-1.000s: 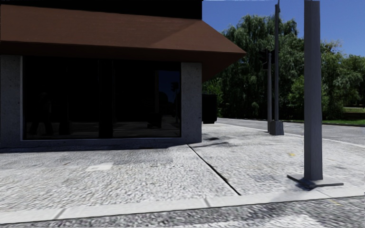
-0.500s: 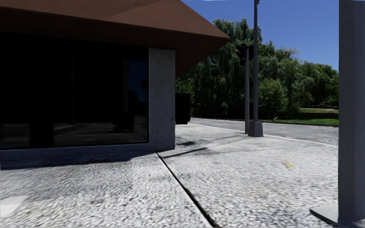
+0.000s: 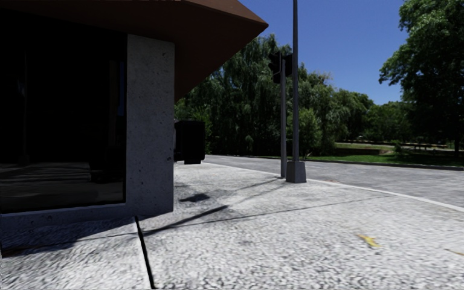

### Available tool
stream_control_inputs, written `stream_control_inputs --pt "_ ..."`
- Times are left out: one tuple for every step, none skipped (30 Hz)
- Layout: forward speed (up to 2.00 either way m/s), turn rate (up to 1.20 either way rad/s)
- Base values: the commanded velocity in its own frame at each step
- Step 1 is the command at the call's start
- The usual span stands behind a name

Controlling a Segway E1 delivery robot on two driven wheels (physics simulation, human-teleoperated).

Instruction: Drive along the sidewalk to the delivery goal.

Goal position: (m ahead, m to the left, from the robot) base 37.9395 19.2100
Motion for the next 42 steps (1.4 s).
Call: stream_control_inputs --pt "2.0 0.0" --pt "2.0 0.0" --pt "2.0 0.0" --pt "2.0 0.0" --pt "2.0 0.0" --pt "2.0 0.0" --pt "2.0 0.0" --pt "2.0 0.0" --pt "2.0 0.0" --pt "2.0 0.0" --pt "2.0 0.0" --pt "2.0 0.0" --pt "2.0 0.0" --pt "2.0 0.0" --pt "2.0 0.0" --pt "2.0 0.0" --pt "2.0 0.0" --pt "2.0 0.0" --pt "2.0 0.0" --pt "2.0 0.0" --pt "2.0 0.0" --pt "2.0 0.0" --pt "2.0 0.0" --pt "2.0 0.0" --pt "2.0 0.0" --pt "2.0 0.0" --pt "2.0 0.0" --pt "2.0 0.0" --pt "2.0 0.0" --pt "2.0 0.0" --pt "2.0 0.0" --pt "2.0 0.06" --pt "2.0 0.06" --pt "2.0 0.11" --pt "2.0 0.15" --pt "2.0 0.15" --pt "2.0 0.24" --pt "2.0 0.31" --pt "2.0 0.34" --pt "2.0 0.34" --pt "2.0 0.35" --pt "2.0 0.35"
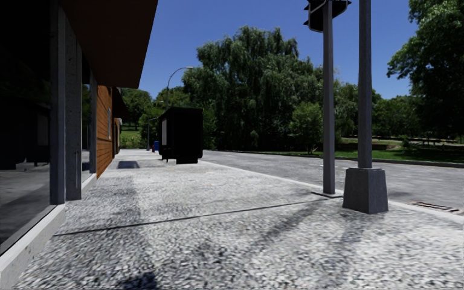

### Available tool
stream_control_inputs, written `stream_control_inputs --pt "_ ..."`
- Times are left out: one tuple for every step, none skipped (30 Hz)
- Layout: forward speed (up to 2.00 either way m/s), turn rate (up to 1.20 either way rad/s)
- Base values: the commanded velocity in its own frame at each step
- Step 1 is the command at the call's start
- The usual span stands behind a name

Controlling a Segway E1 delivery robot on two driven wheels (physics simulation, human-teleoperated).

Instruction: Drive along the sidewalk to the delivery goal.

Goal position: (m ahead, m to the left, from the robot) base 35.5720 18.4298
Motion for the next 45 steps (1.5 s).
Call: stream_control_inputs --pt "2.0 0.35" --pt "2.0 0.35" --pt "2.0 0.35" --pt "2.0 0.35" --pt "2.0 0.35" --pt "2.0 0.35" --pt "2.0 0.35" --pt "2.0 0.35" --pt "2.0 0.35" --pt "2.0 0.35" --pt "2.0 0.35" --pt "2.0 0.36" --pt "2.0 0.36" --pt "2.0 0.36" --pt "2.0 0.36" --pt "2.0 0.36" --pt "2.0 0.36" --pt "2.0 0.36" --pt "2.0 0.38" --pt "2.0 0.38" --pt "2.0 0.43" --pt "2.0 0.47" --pt "2.0 0.48" --pt "2.0 0.48" --pt "2.0 0.49" --pt "2.0 0.49" --pt "2.0 0.49" --pt "2.0 0.49" --pt "2.0 0.49" --pt "2.0 0.49" --pt "2.0 0.49" --pt "2.0 0.49" --pt "2.0 0.49" --pt "2.0 0.49" --pt "2.0 0.49" --pt "2.0 0.49" --pt "2.0 0.49" --pt "2.0 0.49" --pt "2.0 0.49" --pt "2.0 0.49" --pt "2.0 0.48" --pt "2.0 0.3" --pt "2.0 0.3" --pt "2.0 0.13" --pt "2.0 0.0"
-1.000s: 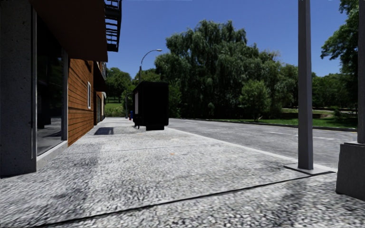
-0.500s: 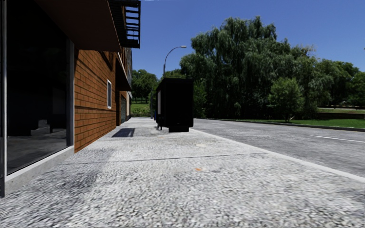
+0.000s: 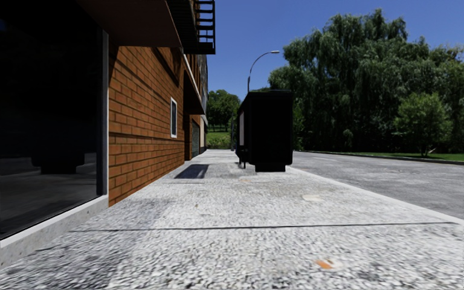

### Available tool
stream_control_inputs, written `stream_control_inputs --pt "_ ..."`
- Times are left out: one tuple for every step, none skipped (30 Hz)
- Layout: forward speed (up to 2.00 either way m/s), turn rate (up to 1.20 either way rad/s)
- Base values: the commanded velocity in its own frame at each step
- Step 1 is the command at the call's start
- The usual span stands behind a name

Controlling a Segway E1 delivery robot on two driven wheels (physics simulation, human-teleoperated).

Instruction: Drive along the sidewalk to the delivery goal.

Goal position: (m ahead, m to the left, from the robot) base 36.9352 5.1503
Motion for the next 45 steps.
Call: stream_control_inputs --pt "2.0 0.0" --pt "2.0 0.0" --pt "2.0 0.0" --pt "2.0 0.0" --pt "2.0 0.0" --pt "2.0 0.0" --pt "2.0 0.0" --pt "2.0 0.0" --pt "2.0 0.0" --pt "2.0 0.0" --pt "2.0 0.0" --pt "2.0 0.0" --pt "2.0 0.0" --pt "2.0 0.0" --pt "2.0 0.0" --pt "2.0 0.0" --pt "2.0 0.0" --pt "2.0 0.0" --pt "2.0 0.0" --pt "2.0 0.0" --pt "2.0 0.0" --pt "2.0 0.0" --pt "2.0 0.0" --pt "2.0 0.0" --pt "2.0 0.0" --pt "2.0 0.0" --pt "2.0 0.0" --pt "2.0 0.0" --pt "2.0 0.0" --pt "2.0 0.02" --pt "2.0 0.12" --pt "2.0 0.12" --pt "2.0 0.21" --pt "2.0 0.25" --pt "2.0 0.25" --pt "2.0 0.27" --pt "2.0 0.27" --pt "2.0 0.27" --pt "2.0 0.27" --pt "2.0 0.27" --pt "2.0 0.27" --pt "2.0 0.27" --pt "2.0 0.27" --pt "2.0 0.27" --pt "2.0 0.27"
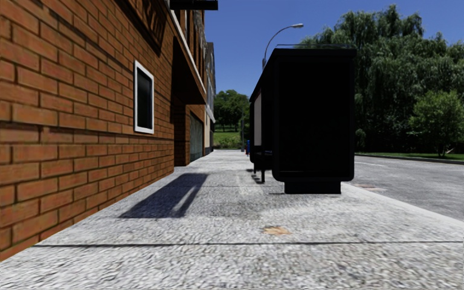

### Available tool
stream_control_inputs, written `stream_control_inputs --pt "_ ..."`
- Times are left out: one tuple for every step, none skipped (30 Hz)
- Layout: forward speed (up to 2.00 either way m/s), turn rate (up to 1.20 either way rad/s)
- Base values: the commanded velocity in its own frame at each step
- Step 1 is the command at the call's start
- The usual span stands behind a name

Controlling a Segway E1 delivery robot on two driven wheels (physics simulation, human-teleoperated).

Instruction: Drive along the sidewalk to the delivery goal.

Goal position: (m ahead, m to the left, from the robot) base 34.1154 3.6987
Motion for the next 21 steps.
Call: stream_control_inputs --pt "2.0 0.27" --pt "2.0 0.27" --pt "2.0 0.27" --pt "2.0 0.26" --pt "2.0 0.24" --pt "2.0 0.24" --pt "2.0 0.24" --pt "2.0 0.24" --pt "2.0 0.24" --pt "2.0 0.24" --pt "2.0 0.24" --pt "2.0 0.24" --pt "2.0 0.24" --pt "2.0 0.24" --pt "2.0 0.24" --pt "2.0 0.24" --pt "2.0 0.24" --pt "2.0 0.24" --pt "2.0 0.24" --pt "2.0 0.24" --pt "2.0 0.24"
